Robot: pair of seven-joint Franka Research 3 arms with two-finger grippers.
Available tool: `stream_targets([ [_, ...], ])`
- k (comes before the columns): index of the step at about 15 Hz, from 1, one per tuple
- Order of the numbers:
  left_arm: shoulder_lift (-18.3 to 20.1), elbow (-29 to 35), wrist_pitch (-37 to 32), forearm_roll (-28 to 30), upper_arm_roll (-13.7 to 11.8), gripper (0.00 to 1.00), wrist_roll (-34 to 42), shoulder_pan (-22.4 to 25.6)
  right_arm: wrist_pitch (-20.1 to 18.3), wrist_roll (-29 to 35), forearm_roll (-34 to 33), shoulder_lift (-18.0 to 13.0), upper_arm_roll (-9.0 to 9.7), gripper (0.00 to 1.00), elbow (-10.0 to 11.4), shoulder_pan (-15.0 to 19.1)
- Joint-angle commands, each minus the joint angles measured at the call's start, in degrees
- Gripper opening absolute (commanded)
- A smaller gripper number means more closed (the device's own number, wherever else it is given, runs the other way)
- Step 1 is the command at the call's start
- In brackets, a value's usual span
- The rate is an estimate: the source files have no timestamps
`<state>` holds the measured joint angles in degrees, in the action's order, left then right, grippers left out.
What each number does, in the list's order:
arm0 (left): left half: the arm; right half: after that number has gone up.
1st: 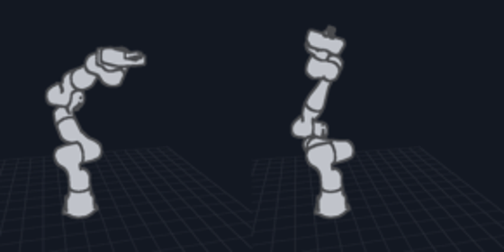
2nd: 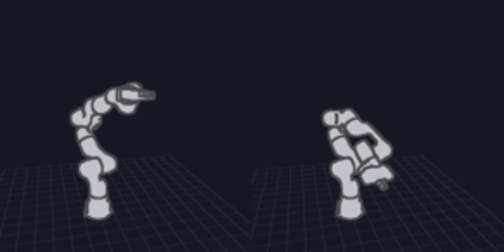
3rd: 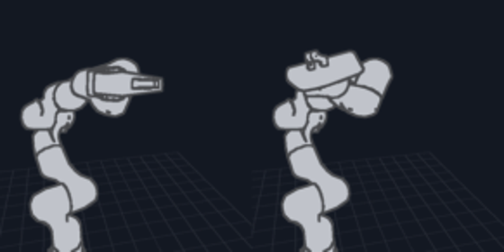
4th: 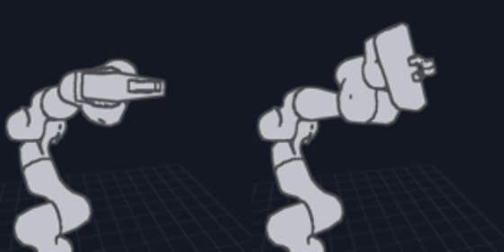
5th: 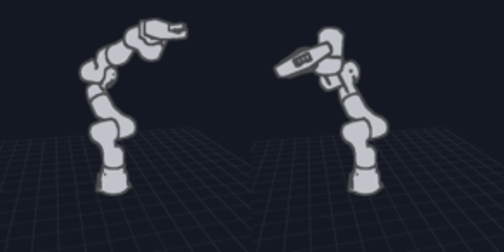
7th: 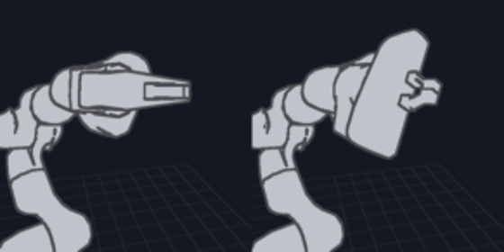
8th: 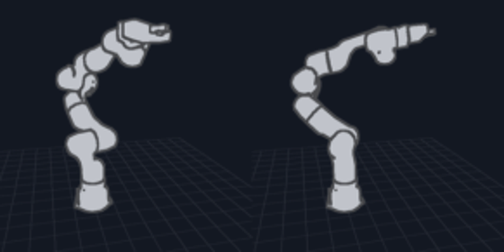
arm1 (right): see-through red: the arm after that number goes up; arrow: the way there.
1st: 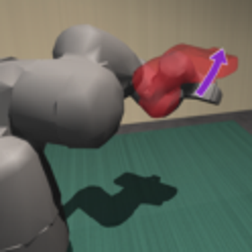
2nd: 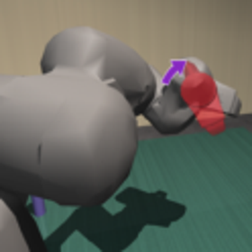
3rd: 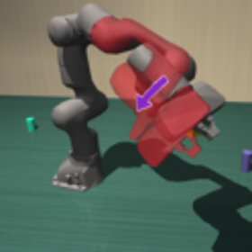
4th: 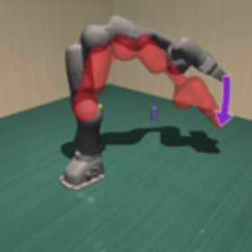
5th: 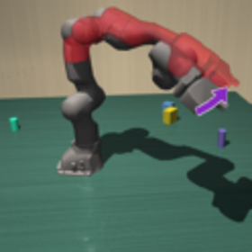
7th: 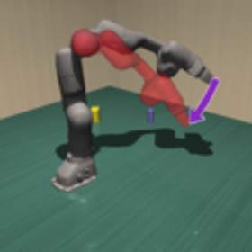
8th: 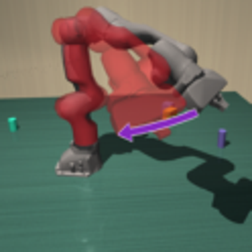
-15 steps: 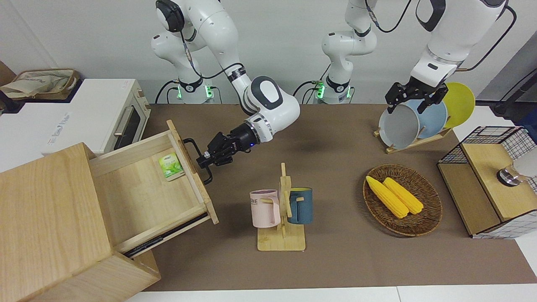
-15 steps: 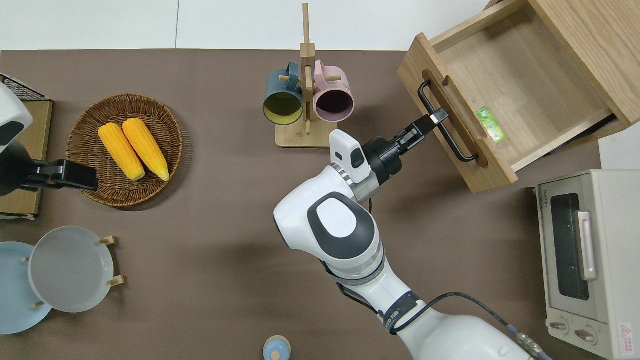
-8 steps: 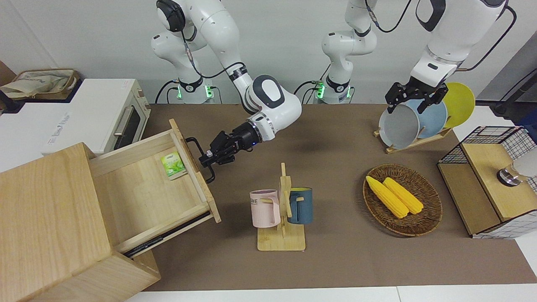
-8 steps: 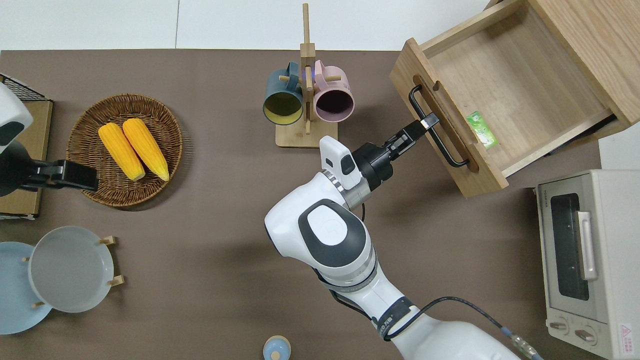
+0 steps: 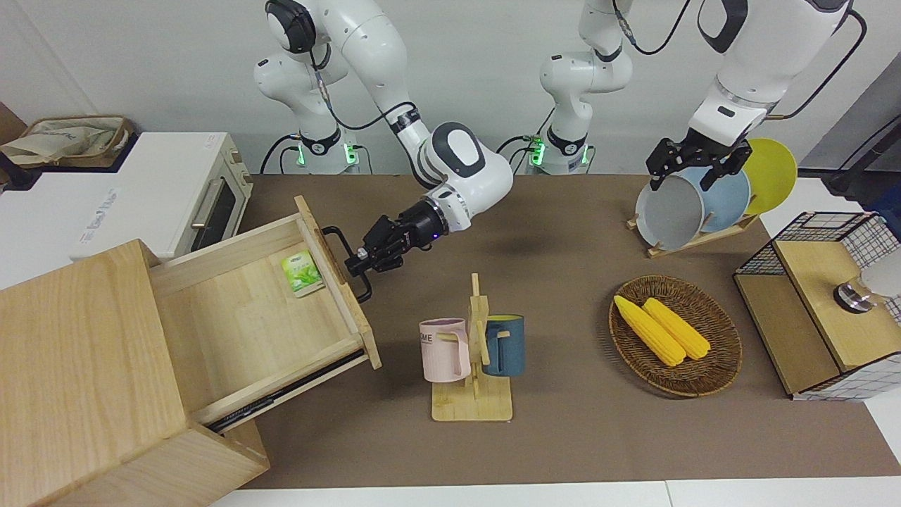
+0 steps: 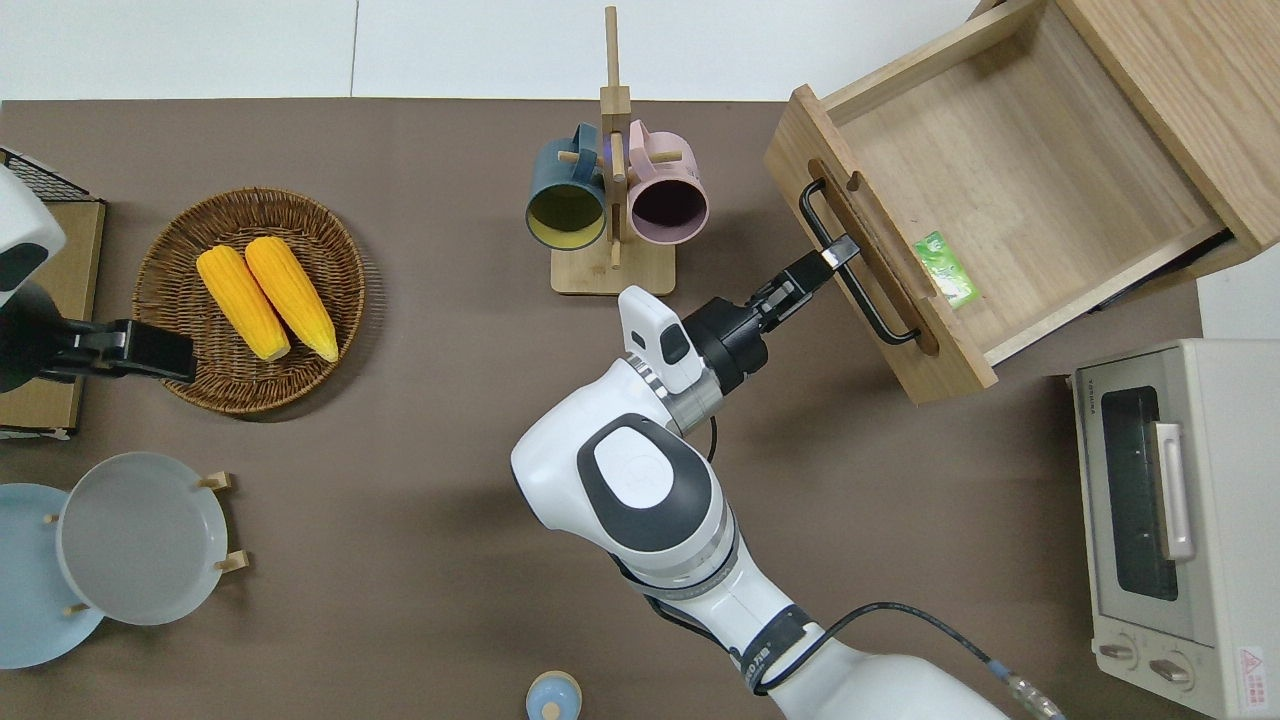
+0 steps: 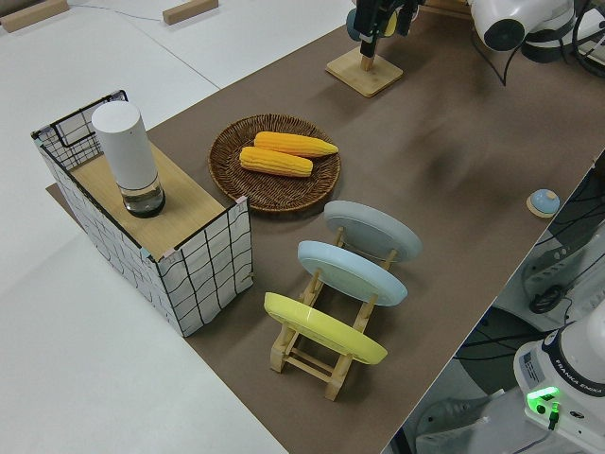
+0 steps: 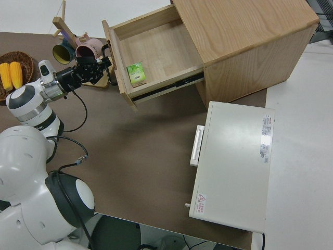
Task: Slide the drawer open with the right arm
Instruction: 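Pull the drawer handle toward the robot with the right gripper, then open the right gripper and withdraw it from the handle toward the robot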
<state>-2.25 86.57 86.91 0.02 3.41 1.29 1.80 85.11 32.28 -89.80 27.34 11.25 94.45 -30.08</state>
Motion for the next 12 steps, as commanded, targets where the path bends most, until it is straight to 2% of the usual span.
stream_targets([
  [1,-0.7,-1.5,-1.1,-1.0,0.4,0.99,0.6,0.2,1.3,-2.8,-1.7,0.7,-0.35,0.127,-2.7,-1.1],
  [2,-0.7,-1.5,-1.1,-1.0,0.4,0.99,0.6,0.2,1.3,-2.8,-1.6,0.7,-0.35,0.181,-2.7,-1.1],
  [3,-0.7,-1.5,-1.1,-1.0,0.4,0.99,0.6,0.2,1.3,-2.7,-1.6,0.7,-0.27,0.453,-2.7,-1.0],
  [4,-0.7,-1.5,-1.1,-1.0,0.4,0.99,0.6,0.2,1.4,-2.5,-1.5,0.6,-0.27,0.895,-2.8,-0.9],
  [5,-0.7,-1.5,-1.1,-1.0,0.4,0.99,0.6,0.2,1.4,-2.0,-1.1,0.5,-0.27,0.989,-2.8,-0.7],
  [9,-0.7,-1.5,-1.1,-1.0,0.4,0.99,0.6,0.2,1.9,-1.8,1.1,0.5,-0.35,0.990,-4.4,-0.7],
  [12,-0.7,-1.5,-1.1,-1.0,0.4,0.99,0.6,0.2,1.8,-1.8,1.1,0.5,-0.35,0.990,-4.4,-0.8],
])
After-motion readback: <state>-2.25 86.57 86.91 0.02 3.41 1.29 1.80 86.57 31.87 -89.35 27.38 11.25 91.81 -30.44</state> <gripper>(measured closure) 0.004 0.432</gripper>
